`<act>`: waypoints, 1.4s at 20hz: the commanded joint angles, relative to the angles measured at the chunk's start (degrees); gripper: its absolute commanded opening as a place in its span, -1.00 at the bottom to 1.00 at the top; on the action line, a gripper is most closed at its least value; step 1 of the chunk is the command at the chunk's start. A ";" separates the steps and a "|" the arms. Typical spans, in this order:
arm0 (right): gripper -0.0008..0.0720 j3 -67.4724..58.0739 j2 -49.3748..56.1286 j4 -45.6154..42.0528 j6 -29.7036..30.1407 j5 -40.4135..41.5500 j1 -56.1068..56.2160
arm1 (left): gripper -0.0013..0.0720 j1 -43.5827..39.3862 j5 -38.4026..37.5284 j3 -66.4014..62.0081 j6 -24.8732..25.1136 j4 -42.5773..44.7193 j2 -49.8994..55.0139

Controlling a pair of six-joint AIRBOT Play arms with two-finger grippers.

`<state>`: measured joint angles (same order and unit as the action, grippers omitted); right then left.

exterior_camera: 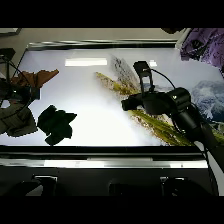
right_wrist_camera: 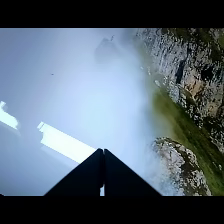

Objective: Fold the clothes and pants, and hang the long-sleeved shirts on hangers.

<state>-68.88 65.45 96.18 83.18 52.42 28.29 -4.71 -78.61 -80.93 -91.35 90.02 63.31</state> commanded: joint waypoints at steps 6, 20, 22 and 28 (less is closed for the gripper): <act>-0.88 -0.04 0.02 0.00 -0.02 -0.04 0.07 | 1.00 0.70 -1.36 10.88 -4.72 0.24 0.31; -0.88 -0.22 -0.22 1.79 -1.44 2.47 0.07 | -0.88 0.57 28.50 32.81 -10.64 -4.22 9.03; -0.88 -0.28 -0.94 1.86 -2.08 2.36 0.07 | -0.93 -0.46 26.97 29.94 -8.07 -10.97 8.61; -0.88 -0.46 -6.27 -6.21 -2.14 11.87 0.07 | -0.93 -18.10 30.29 18.88 -2.95 -34.77 7.91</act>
<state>-69.28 61.71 94.52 81.38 58.67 28.32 -15.11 -51.88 -57.89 -96.14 66.76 71.13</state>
